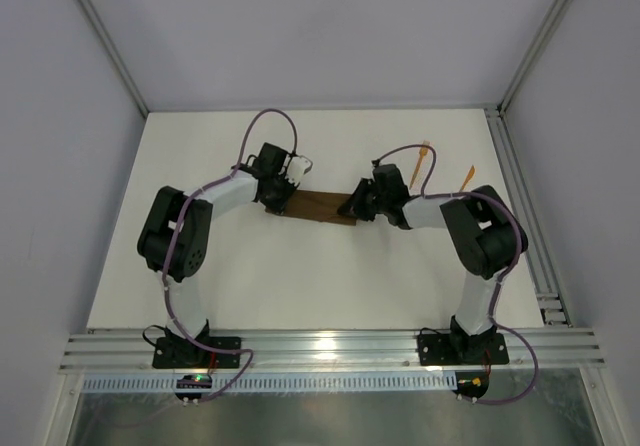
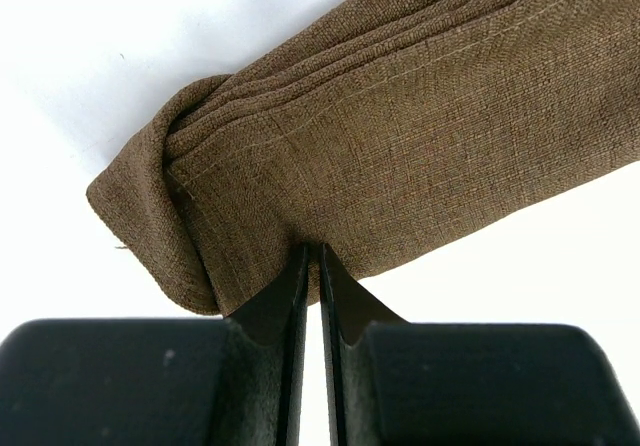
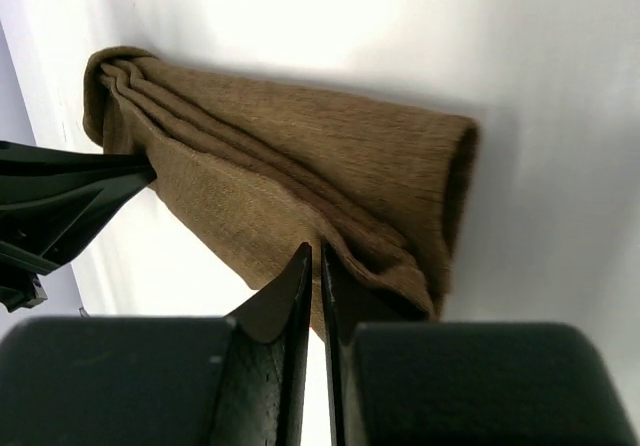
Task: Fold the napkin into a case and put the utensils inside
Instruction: Stuff the top corner of the smaller-rectangle-folded napkin into the folded napkin, then pick up the smaller rectangle-folded napkin from the center of the board, then turn over the smaller rectangle folded napkin at the center of the board.
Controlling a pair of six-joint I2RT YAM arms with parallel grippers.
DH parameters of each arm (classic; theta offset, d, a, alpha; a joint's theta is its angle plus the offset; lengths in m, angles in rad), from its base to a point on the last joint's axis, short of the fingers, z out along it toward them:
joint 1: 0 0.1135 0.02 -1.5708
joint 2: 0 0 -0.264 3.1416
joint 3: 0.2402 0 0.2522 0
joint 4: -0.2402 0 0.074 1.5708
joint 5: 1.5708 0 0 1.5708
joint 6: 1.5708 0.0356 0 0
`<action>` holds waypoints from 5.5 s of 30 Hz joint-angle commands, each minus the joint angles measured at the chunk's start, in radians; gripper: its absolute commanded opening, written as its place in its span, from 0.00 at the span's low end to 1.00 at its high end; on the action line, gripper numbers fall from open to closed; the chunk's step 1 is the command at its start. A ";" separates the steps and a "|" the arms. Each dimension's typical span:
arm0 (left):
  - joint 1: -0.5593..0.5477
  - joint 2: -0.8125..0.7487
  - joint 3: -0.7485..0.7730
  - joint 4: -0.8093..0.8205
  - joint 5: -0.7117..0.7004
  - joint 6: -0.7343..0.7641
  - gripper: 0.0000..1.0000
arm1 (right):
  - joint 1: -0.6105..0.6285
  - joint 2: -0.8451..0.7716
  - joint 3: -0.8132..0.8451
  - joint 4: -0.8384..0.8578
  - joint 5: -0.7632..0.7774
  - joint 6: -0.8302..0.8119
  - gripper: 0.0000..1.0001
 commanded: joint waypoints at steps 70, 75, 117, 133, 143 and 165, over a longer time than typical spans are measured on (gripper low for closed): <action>-0.366 0.061 -0.137 0.276 -0.391 0.678 0.40 | -0.085 0.009 0.072 -0.177 -0.115 -0.141 0.20; -0.366 0.072 -0.114 0.261 -0.366 0.653 0.00 | -0.085 -0.032 0.071 -0.210 -0.109 -0.163 0.45; -0.139 0.040 0.365 -0.615 0.223 0.610 0.00 | 0.355 -0.737 -0.466 0.194 0.089 -1.606 1.00; -0.139 0.087 0.393 -0.682 0.252 0.620 0.00 | 0.386 -0.378 -0.328 0.285 0.181 -1.665 0.99; -0.139 0.092 0.390 -0.696 0.263 0.623 0.00 | 0.442 -0.269 -0.291 0.196 0.350 -1.616 0.80; -0.119 0.032 0.359 -0.690 0.302 0.618 0.43 | 0.435 -0.324 -0.189 -0.094 0.224 -1.256 0.03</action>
